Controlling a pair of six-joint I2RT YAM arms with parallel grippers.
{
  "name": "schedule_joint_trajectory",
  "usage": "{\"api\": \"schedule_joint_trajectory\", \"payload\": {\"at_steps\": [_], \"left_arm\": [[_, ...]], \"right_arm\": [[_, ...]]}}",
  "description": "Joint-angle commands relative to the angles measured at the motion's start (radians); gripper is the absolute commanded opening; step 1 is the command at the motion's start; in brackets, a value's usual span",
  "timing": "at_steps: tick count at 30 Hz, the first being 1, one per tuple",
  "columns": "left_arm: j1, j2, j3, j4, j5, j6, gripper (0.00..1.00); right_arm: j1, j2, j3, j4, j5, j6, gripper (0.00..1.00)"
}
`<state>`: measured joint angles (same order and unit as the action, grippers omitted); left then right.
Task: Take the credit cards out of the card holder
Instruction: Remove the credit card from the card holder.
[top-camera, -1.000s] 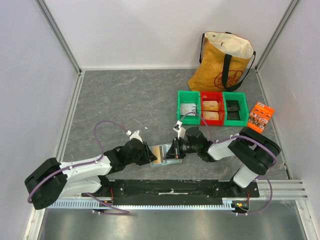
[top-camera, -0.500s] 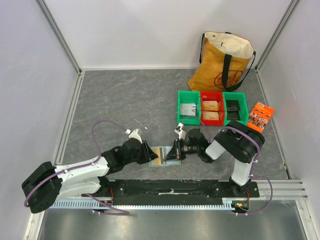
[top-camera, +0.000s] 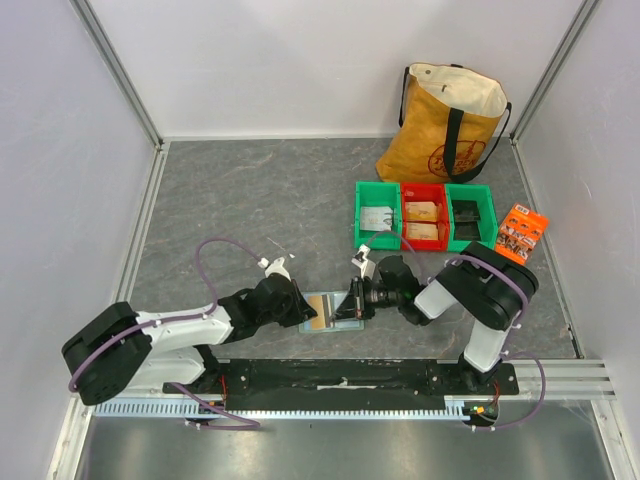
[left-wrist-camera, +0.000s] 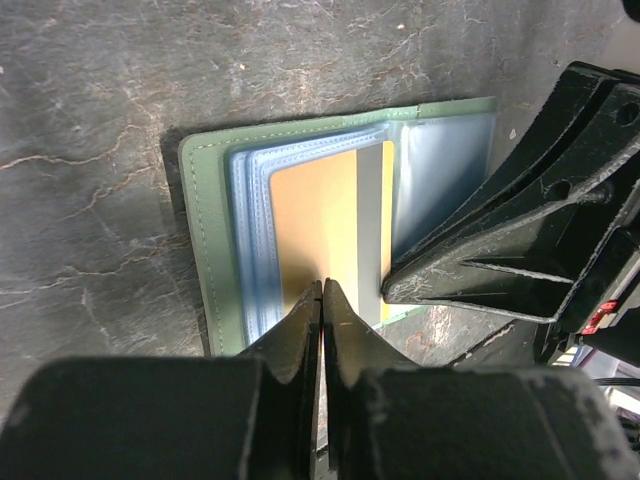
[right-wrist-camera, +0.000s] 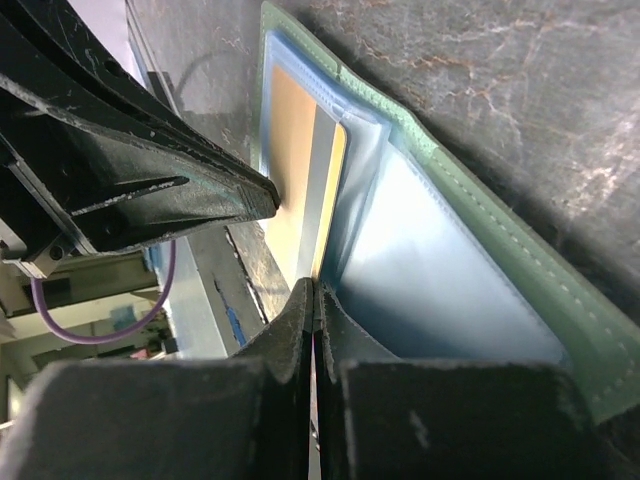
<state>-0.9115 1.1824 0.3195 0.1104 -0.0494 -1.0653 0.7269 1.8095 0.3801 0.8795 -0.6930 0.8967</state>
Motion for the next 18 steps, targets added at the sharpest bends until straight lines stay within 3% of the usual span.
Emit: {"api": "schedule_joint_trajectory", "payload": {"at_steps": [1, 7, 14, 18], "left_arm": [[0.0, 0.029, -0.03, -0.055, -0.052, -0.007, 0.06], [0.0, 0.054, -0.04, -0.067, -0.066, -0.009, 0.05], [0.002, 0.105, -0.025, -0.061, -0.047, 0.008, 0.05], [0.0, 0.1, -0.026, -0.061, -0.047, 0.008, 0.05]], "right_arm": [[-0.009, -0.085, 0.017, -0.204, 0.046, -0.114, 0.01], [-0.015, -0.171, 0.057, -0.431, 0.111, -0.217, 0.01], [-0.037, -0.182, 0.046, -0.442, 0.089, -0.213, 0.02], [-0.046, -0.194, 0.029, -0.398, 0.072, -0.19, 0.16]]}}
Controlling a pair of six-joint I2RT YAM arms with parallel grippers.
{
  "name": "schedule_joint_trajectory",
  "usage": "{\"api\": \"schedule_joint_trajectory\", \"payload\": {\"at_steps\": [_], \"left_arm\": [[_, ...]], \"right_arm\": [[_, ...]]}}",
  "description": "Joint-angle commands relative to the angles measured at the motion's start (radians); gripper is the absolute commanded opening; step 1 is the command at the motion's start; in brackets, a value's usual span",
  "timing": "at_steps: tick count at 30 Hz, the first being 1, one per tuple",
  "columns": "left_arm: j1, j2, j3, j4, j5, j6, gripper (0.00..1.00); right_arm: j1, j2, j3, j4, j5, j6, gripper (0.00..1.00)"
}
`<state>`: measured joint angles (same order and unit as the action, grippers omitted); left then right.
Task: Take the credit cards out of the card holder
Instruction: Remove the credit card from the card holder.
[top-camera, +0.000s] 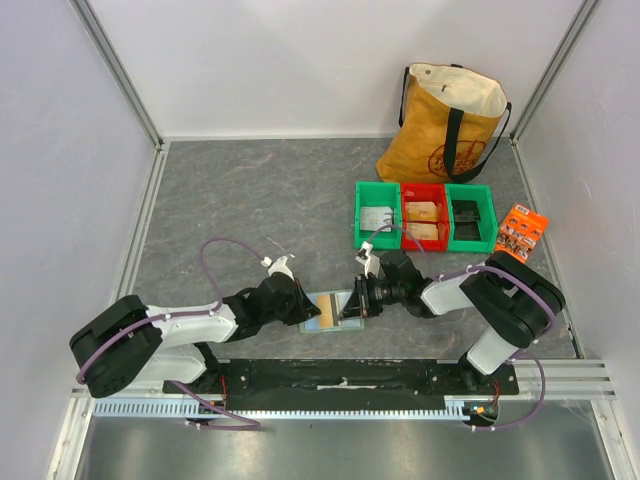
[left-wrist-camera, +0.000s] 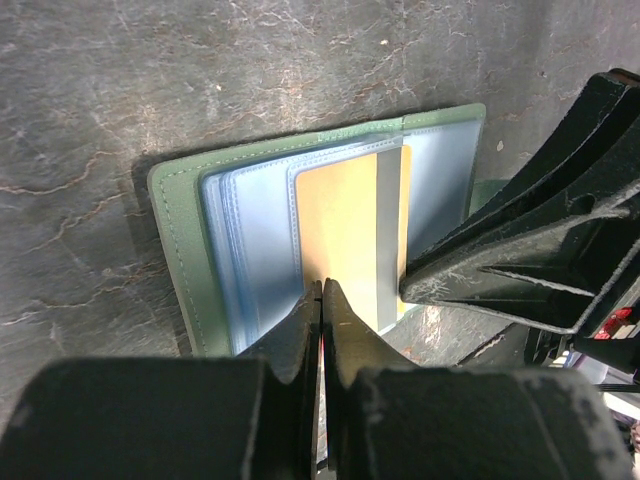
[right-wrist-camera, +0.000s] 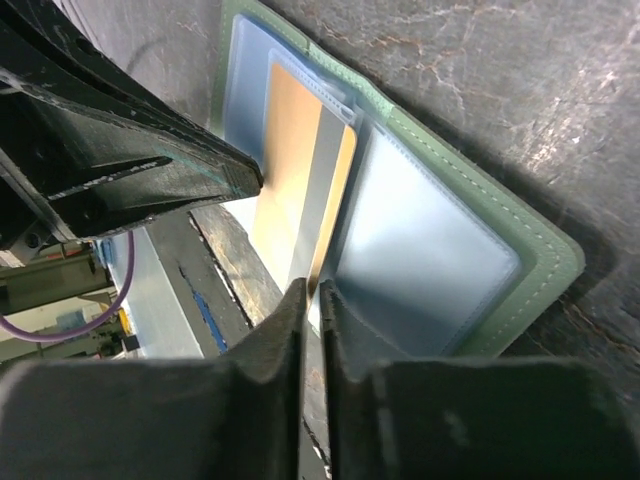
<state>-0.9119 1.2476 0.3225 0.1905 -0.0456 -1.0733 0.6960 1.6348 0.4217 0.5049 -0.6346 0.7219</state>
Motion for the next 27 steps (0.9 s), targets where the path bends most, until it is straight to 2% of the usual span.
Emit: {"api": "schedule_joint_trajectory", "payload": {"at_steps": [1, 2, 5, 15, 17, 22, 27], "left_arm": [[-0.001, 0.035, -0.028, -0.141, -0.05, 0.018, 0.05], [0.001, 0.032, -0.026, -0.141, -0.048, 0.021, 0.05], [0.001, 0.033, -0.023, -0.141, -0.042, 0.024, 0.05], [0.001, 0.027, -0.025, -0.131, -0.031, 0.024, 0.05], [0.002, 0.03, -0.026, -0.129, -0.031, 0.024, 0.05], [0.001, 0.038, -0.03, -0.128, -0.037, 0.023, 0.04], [-0.001, 0.059, -0.03, -0.123, -0.036, 0.019, 0.04]], "right_arm": [[-0.015, -0.023, -0.014, -0.005, 0.007, -0.001, 0.21], [-0.015, -0.026, -0.017, 0.013, 0.007, 0.011, 0.25], [-0.016, -0.023, -0.012, 0.056, 0.006, 0.043, 0.28], [-0.016, 0.036, -0.011, 0.129, 0.023, 0.082, 0.26], [-0.016, 0.052, -0.014, 0.144, 0.018, 0.085, 0.22], [-0.029, 0.056, -0.035, 0.181, -0.01, 0.094, 0.0], [-0.073, 0.033, -0.06, 0.153, -0.051, 0.06, 0.0]]}}
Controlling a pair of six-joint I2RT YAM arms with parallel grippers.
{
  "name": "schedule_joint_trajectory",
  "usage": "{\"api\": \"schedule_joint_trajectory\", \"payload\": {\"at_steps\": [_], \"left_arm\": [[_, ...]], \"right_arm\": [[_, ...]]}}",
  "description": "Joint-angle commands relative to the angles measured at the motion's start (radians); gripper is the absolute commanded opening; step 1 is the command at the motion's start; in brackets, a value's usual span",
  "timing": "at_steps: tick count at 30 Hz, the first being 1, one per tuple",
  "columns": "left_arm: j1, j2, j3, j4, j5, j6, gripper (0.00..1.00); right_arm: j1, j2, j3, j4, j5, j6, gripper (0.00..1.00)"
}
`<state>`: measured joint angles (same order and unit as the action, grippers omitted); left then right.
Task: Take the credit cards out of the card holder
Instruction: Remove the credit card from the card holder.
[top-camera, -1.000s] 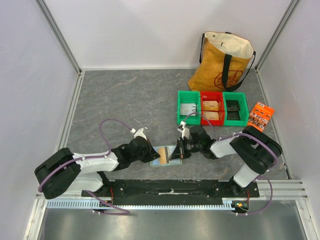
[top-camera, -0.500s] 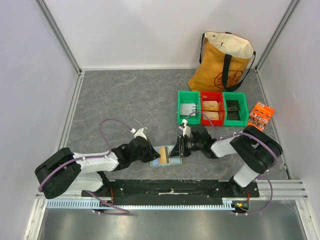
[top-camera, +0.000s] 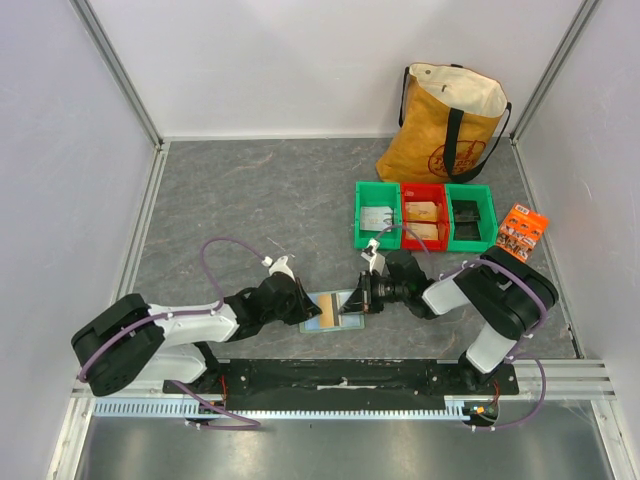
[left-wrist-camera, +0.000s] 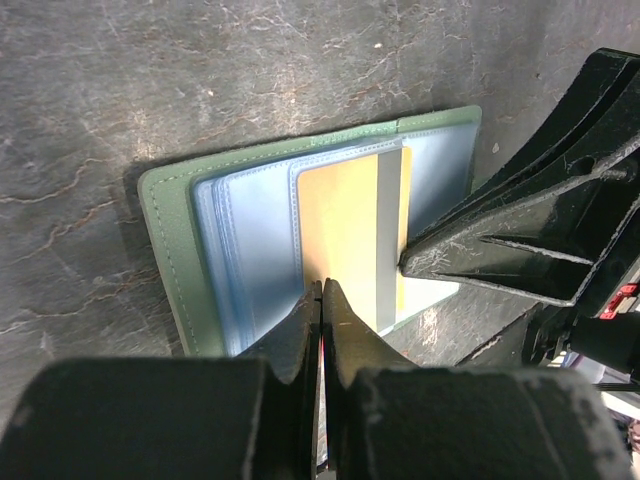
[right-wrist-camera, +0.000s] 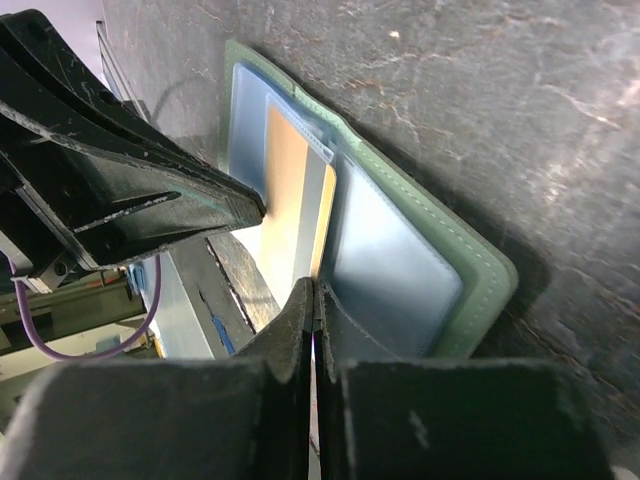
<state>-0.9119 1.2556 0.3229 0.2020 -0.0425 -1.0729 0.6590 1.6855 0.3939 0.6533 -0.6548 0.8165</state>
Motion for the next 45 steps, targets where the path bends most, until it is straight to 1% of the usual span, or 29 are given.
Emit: {"api": "schedule_joint_trajectory", "payload": {"at_steps": [1, 9, 11, 15, 23, 31, 37, 40, 43, 45], "left_arm": [[0.001, 0.056, -0.027, -0.134, -0.036, 0.021, 0.04], [0.001, 0.067, -0.015, -0.136, -0.028, 0.03, 0.04], [0.001, 0.061, -0.016, -0.136, -0.03, 0.03, 0.04], [0.002, 0.061, -0.016, -0.136, -0.03, 0.031, 0.04], [0.001, 0.047, -0.019, -0.134, -0.026, 0.03, 0.04], [0.002, 0.042, -0.021, -0.13, -0.019, 0.027, 0.04], [0.001, 0.024, -0.033, -0.125, -0.022, 0.021, 0.04], [0.002, 0.024, -0.031, -0.122, -0.019, 0.019, 0.04], [0.001, 0.022, -0.035, -0.118, -0.014, 0.016, 0.04], [0.001, 0.021, -0.035, -0.113, -0.013, 0.016, 0.04]], "right_arm": [[-0.047, -0.023, -0.038, 0.003, -0.04, -0.037, 0.0], [-0.073, -0.035, -0.037, -0.037, -0.065, -0.068, 0.01], [-0.073, -0.038, -0.036, -0.011, -0.072, -0.041, 0.1], [-0.071, -0.038, -0.026, 0.039, -0.077, -0.008, 0.16], [-0.042, 0.011, 0.002, 0.103, -0.068, 0.026, 0.18], [-0.019, 0.069, 0.008, 0.17, -0.063, 0.058, 0.18], [-0.019, 0.078, 0.005, 0.146, -0.046, 0.036, 0.15], [-0.019, 0.079, 0.0, 0.14, -0.037, 0.036, 0.18], [-0.018, 0.072, 0.008, 0.088, -0.006, 0.01, 0.24], [-0.016, 0.059, 0.014, 0.04, 0.024, -0.005, 0.25]]}}
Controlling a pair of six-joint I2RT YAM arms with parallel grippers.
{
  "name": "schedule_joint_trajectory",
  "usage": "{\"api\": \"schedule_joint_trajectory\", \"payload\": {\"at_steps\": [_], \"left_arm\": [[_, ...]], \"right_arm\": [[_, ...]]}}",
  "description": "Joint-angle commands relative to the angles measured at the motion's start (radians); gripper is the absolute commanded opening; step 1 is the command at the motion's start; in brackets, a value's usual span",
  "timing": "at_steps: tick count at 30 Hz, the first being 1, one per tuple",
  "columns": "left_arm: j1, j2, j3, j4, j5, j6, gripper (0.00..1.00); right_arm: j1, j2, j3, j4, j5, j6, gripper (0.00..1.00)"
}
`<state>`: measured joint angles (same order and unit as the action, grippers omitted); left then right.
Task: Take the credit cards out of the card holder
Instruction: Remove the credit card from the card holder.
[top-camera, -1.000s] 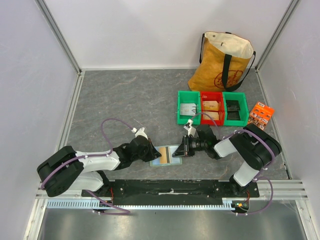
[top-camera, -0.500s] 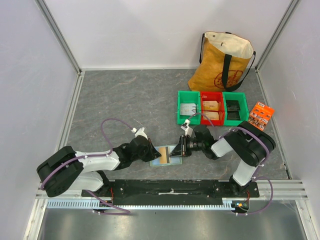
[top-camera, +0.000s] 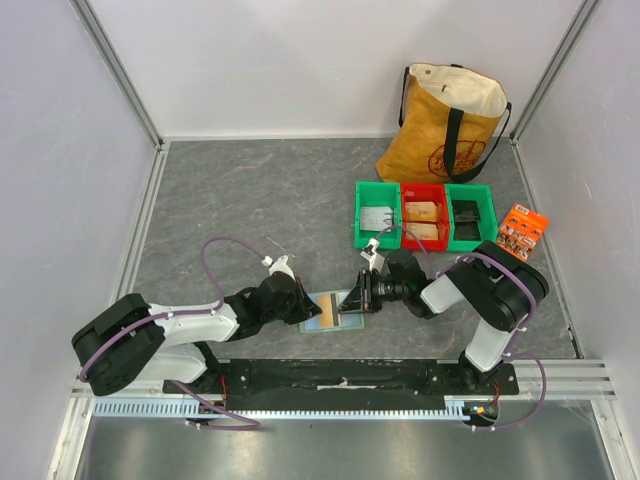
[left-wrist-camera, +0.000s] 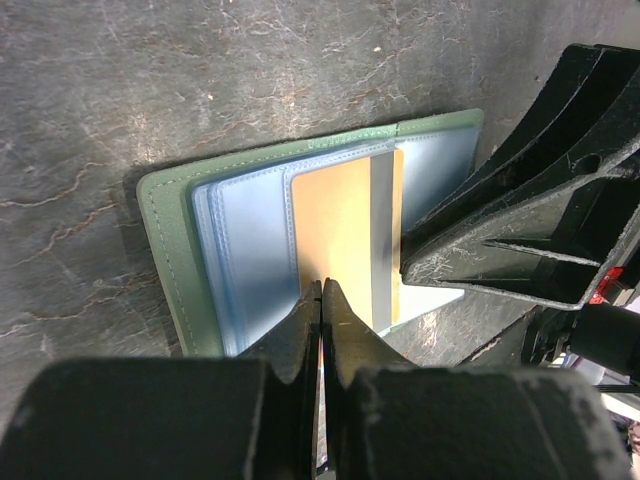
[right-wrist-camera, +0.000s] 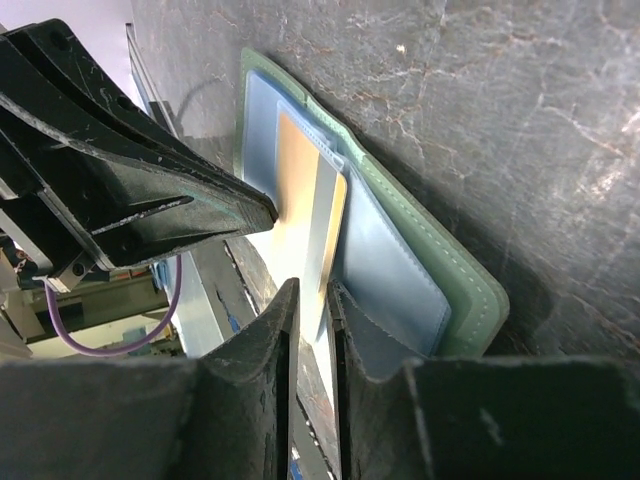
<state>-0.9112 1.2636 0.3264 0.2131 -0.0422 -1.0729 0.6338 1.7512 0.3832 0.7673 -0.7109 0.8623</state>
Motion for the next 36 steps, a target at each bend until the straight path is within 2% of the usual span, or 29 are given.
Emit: {"api": "schedule_joint_trajectory", "payload": {"at_steps": [1, 5, 10, 14, 20, 21, 22, 31, 36], "left_arm": [[0.0, 0.013, -0.039, -0.123, -0.01, 0.016, 0.04], [0.0, 0.017, -0.043, -0.112, -0.005, 0.01, 0.04], [0.001, 0.011, -0.046, -0.11, -0.004, 0.008, 0.05], [-0.002, -0.033, -0.059, -0.13, -0.03, -0.004, 0.07], [0.0, -0.07, -0.052, -0.176, -0.048, 0.002, 0.16], [0.001, -0.087, -0.049, -0.178, -0.044, 0.002, 0.22], [0.002, -0.093, -0.047, -0.176, -0.041, 0.002, 0.23], [0.0, -0.057, 0.0, -0.205, -0.042, 0.033, 0.24], [0.0, -0.018, 0.003, -0.247, -0.051, 0.031, 0.22]], "right_arm": [[0.009, -0.012, 0.025, -0.086, 0.086, -0.061, 0.25], [0.013, -0.002, 0.025, -0.057, 0.07, -0.055, 0.21], [0.015, 0.019, 0.01, 0.042, 0.024, -0.006, 0.05], [0.014, -0.004, -0.001, 0.043, 0.001, -0.011, 0.0], [0.012, -0.053, -0.007, 0.012, -0.033, -0.042, 0.0], [0.012, -0.067, -0.006, 0.018, -0.05, -0.043, 0.0], [0.012, -0.071, -0.006, 0.017, -0.053, -0.045, 0.0], [0.01, -0.042, -0.013, 0.066, -0.068, -0.026, 0.0], [-0.016, -0.071, -0.015, -0.046, -0.042, -0.092, 0.0]]}}
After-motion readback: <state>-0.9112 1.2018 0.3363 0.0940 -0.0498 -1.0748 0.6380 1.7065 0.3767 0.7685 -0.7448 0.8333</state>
